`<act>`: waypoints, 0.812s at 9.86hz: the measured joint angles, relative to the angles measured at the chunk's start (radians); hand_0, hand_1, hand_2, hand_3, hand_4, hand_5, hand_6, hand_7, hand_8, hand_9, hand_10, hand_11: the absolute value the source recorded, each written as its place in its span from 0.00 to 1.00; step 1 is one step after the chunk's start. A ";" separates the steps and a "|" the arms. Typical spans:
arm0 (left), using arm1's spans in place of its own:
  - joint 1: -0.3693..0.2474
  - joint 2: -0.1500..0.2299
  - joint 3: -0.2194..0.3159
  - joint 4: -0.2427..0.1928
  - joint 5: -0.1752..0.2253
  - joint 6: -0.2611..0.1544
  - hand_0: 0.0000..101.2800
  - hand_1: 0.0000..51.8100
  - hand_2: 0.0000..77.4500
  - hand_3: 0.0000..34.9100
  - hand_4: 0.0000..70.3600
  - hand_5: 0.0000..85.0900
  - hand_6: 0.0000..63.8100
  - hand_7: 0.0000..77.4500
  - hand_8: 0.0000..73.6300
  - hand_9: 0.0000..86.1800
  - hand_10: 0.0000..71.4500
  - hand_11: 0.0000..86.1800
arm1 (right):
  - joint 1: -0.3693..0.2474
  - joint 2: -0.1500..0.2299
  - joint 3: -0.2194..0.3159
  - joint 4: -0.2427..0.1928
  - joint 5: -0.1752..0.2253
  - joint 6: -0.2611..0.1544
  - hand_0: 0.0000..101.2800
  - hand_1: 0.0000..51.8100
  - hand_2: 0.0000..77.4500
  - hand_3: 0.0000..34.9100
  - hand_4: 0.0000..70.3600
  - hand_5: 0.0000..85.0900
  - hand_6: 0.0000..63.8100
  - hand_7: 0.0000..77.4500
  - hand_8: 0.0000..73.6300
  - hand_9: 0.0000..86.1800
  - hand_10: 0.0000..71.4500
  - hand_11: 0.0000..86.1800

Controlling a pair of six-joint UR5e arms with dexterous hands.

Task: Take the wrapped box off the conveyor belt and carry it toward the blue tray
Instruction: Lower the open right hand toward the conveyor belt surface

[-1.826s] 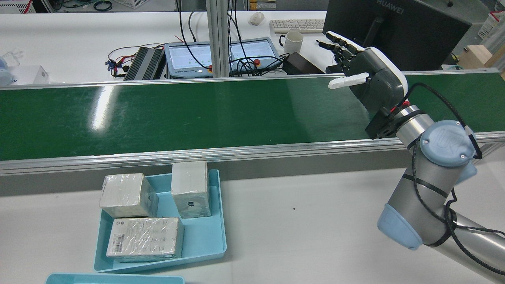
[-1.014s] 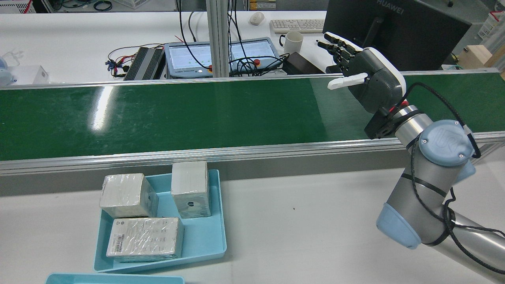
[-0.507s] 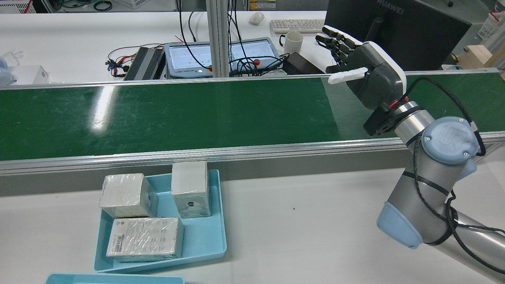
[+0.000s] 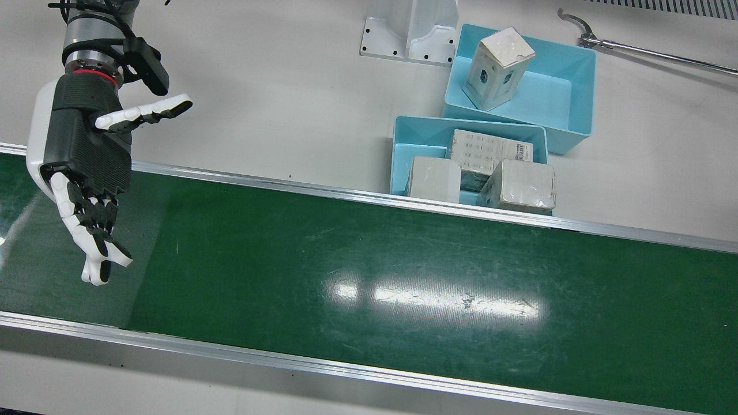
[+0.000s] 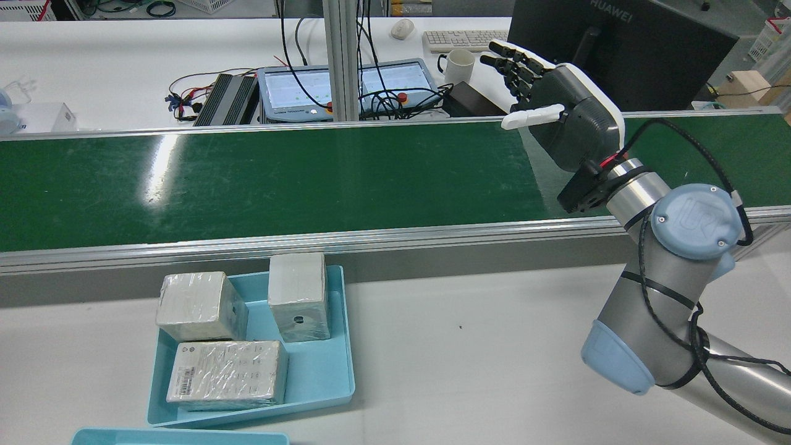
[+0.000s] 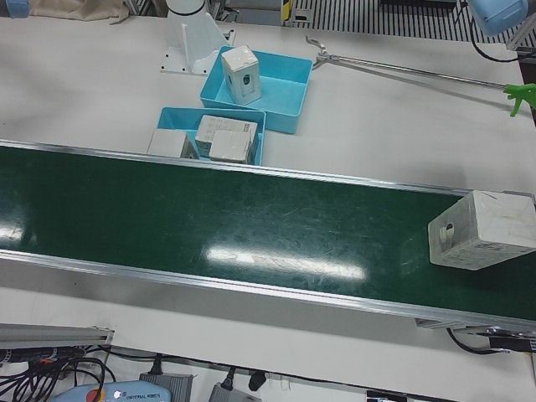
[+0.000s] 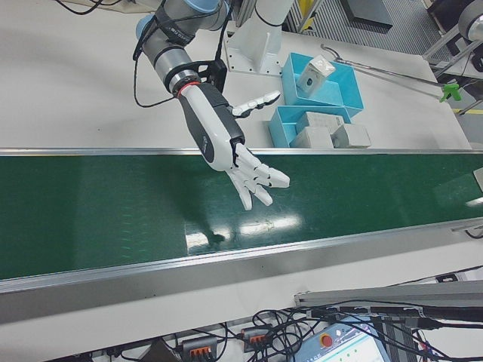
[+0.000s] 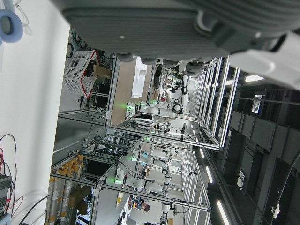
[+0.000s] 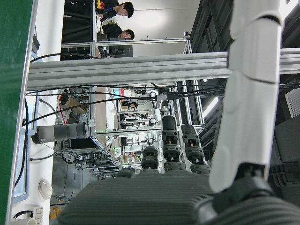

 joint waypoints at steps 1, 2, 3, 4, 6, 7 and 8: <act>0.000 0.000 0.000 0.000 0.000 0.000 0.00 0.00 0.01 0.00 0.00 0.01 0.01 0.01 0.01 0.00 0.01 0.01 | -0.001 0.003 -0.001 0.000 0.000 0.005 0.47 0.20 0.06 0.00 0.20 0.15 0.12 0.27 0.10 0.09 0.00 0.01; 0.000 0.000 0.000 0.000 0.000 0.000 0.00 0.00 0.01 0.00 0.00 0.01 0.01 0.01 0.01 0.01 0.01 0.01 | -0.004 0.004 -0.002 0.000 0.000 0.008 0.47 0.20 0.07 0.00 0.20 0.15 0.12 0.27 0.10 0.09 0.00 0.01; 0.000 0.000 0.000 0.000 0.000 0.000 0.00 0.00 0.01 0.00 0.00 0.01 0.01 0.01 0.01 0.01 0.01 0.01 | -0.010 0.009 -0.007 0.000 0.002 0.010 0.47 0.20 0.07 0.00 0.20 0.15 0.11 0.27 0.10 0.11 0.00 0.01; 0.000 0.000 0.000 0.000 0.000 0.000 0.00 0.00 0.01 0.00 0.00 0.01 0.01 0.01 0.01 0.01 0.00 0.01 | -0.017 0.016 -0.011 0.000 0.005 0.012 0.47 0.20 0.07 0.00 0.20 0.15 0.11 0.27 0.10 0.11 0.00 0.01; 0.000 0.000 0.000 0.000 0.000 0.000 0.00 0.00 0.01 0.00 0.00 0.01 0.01 0.01 0.01 0.00 0.01 0.01 | -0.023 0.022 -0.001 -0.002 0.008 0.013 0.47 0.20 0.06 0.00 0.22 0.16 0.13 0.30 0.11 0.11 0.00 0.01; 0.000 0.000 0.000 0.000 0.000 0.000 0.00 0.00 0.01 0.00 0.00 0.01 0.01 0.01 0.01 0.00 0.01 0.01 | -0.023 0.023 0.014 -0.005 0.006 0.014 0.47 0.20 0.06 0.00 0.22 0.16 0.13 0.30 0.11 0.11 0.00 0.01; 0.000 0.000 0.000 0.000 0.000 0.000 0.00 0.00 0.01 0.00 0.00 0.01 0.01 0.01 0.01 0.00 0.00 0.01 | -0.024 0.024 0.034 -0.008 0.005 0.014 0.47 0.21 0.06 0.02 0.22 0.16 0.13 0.31 0.11 0.11 0.00 0.01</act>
